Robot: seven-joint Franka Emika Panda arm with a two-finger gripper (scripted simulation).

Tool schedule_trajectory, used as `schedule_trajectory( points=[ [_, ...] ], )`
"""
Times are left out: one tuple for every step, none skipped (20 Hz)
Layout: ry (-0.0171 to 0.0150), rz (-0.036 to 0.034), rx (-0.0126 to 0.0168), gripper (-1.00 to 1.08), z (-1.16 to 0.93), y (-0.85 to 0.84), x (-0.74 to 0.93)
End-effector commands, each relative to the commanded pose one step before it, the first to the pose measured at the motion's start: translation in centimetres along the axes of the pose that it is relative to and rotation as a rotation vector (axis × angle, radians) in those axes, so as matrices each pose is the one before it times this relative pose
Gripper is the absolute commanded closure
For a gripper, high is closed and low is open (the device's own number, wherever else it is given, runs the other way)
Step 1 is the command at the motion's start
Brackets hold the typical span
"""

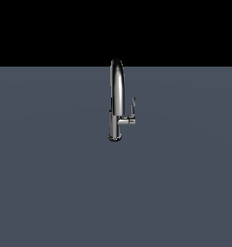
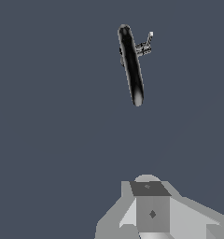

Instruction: Turn on the faucet by rotating a designated handle.

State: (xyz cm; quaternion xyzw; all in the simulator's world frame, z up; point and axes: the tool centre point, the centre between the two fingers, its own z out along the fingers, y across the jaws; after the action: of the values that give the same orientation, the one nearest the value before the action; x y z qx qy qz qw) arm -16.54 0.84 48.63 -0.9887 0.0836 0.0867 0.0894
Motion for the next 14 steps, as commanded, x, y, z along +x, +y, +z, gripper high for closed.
schedule_trajectory(
  points=[
    [-0.03469,0.03363,0.03202,1.08,0.140,-0.035,1.530],
    [-0.01393,0.01330,0.01287,1.08,0.050,-0.018,0.607],
    [-0.01399,0.01335,0.01294,1.08,0.050,-0.018,0.609],
    [-0.01405,0.01339,0.01301,1.08,0.050,-0.018,0.612],
    [-0.01412,0.01344,0.01308,1.08,0.050,-0.018,0.615],
    [-0.01418,0.01349,0.01315,1.08,0.050,-0.018,0.617],
    [-0.01424,0.01352,0.01321,1.08,0.050,-0.019,0.619],
    [-0.01431,0.01357,0.01328,1.08,0.050,-0.018,0.622],
    [-0.01436,0.01360,0.01334,1.08,0.050,-0.018,0.624],
    [-0.01442,0.01363,0.01341,1.08,0.049,-0.018,0.626],
    [-0.01448,0.01367,0.01347,1.08,0.049,-0.018,0.628],
    [-0.01454,0.01371,0.01354,1.08,0.049,-0.018,0.630],
    [-0.01460,0.01374,0.01360,1.08,0.049,-0.018,0.632],
    [-0.01468,0.01378,0.01367,1.08,0.049,-0.017,0.634]
  ],
)
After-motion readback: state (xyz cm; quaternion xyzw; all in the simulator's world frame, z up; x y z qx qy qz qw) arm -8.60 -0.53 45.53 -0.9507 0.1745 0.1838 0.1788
